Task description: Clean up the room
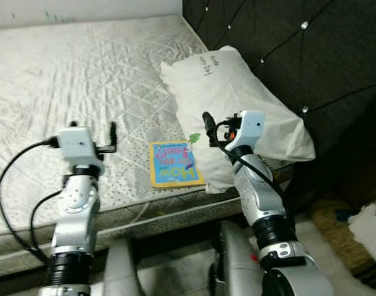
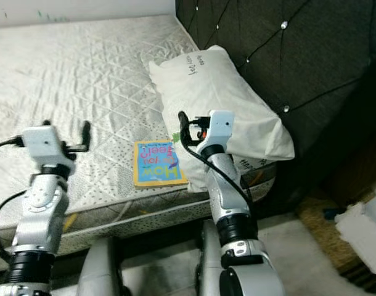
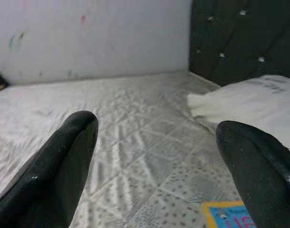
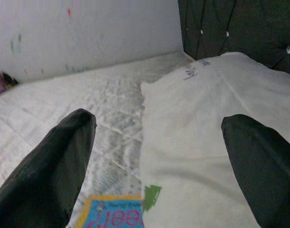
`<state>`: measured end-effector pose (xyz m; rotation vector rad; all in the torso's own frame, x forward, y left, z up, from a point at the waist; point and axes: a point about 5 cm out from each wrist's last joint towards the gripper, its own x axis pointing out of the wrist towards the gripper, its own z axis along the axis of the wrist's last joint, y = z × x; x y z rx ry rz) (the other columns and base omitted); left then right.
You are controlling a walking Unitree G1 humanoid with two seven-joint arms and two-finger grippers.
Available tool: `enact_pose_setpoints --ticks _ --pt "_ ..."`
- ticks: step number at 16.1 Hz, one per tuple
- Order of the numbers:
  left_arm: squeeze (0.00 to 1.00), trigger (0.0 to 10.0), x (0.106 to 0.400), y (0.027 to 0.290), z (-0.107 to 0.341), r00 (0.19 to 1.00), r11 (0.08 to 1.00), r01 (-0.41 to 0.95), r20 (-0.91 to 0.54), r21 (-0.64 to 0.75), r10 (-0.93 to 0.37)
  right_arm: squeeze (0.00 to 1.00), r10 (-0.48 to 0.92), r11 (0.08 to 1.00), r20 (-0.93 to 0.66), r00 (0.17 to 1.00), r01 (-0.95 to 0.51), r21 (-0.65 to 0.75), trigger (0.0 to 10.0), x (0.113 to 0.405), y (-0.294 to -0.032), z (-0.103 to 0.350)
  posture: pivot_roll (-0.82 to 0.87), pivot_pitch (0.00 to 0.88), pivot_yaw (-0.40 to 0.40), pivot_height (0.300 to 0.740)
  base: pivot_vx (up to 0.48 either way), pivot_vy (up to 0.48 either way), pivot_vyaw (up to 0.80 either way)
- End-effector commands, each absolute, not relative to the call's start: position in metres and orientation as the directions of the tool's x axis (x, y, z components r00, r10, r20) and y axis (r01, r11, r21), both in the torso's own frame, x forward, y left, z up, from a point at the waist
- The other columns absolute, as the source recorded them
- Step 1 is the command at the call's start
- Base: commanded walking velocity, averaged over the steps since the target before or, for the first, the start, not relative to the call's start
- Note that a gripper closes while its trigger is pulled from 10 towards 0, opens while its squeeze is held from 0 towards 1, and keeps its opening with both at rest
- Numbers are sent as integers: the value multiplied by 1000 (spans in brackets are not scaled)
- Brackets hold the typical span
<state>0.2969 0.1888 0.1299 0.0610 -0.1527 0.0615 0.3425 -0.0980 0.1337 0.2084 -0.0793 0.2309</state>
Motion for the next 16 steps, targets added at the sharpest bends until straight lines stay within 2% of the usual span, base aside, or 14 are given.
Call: enact_pose_setpoints --ticks 1,4,10,14,16 --pt "0 10000 299 184 131 990 997 -38 141 69 28 0 196 952 128 972 -220 213 10000 341 -102 137 -34 0 53 600 0 0 0" --pt "0 10000 296 182 131 990 995 -47 137 86 35 0 180 953 111 977 -201 226 10000 332 -106 130 -49 0 66 624 0 0 0" --pt "0 10000 281 177 129 990 999 -11 143 32 6 0 189 951 65 980 -199 236 10000 320 -106 120 -34 0 34 691 0 0 0" --pt "0 10000 278 176 129 991 998 -38 126 52 32 0 194 952 43 980 -198 233 10000 314 -108 117 -34 0 25 738 0 0 0" --pt "0 10000 276 172 127 994 999 -4 113 42 -1 0 187 954 37 982 -190 232 10000 314 -110 116 -38 0 19 740 0 0 0"
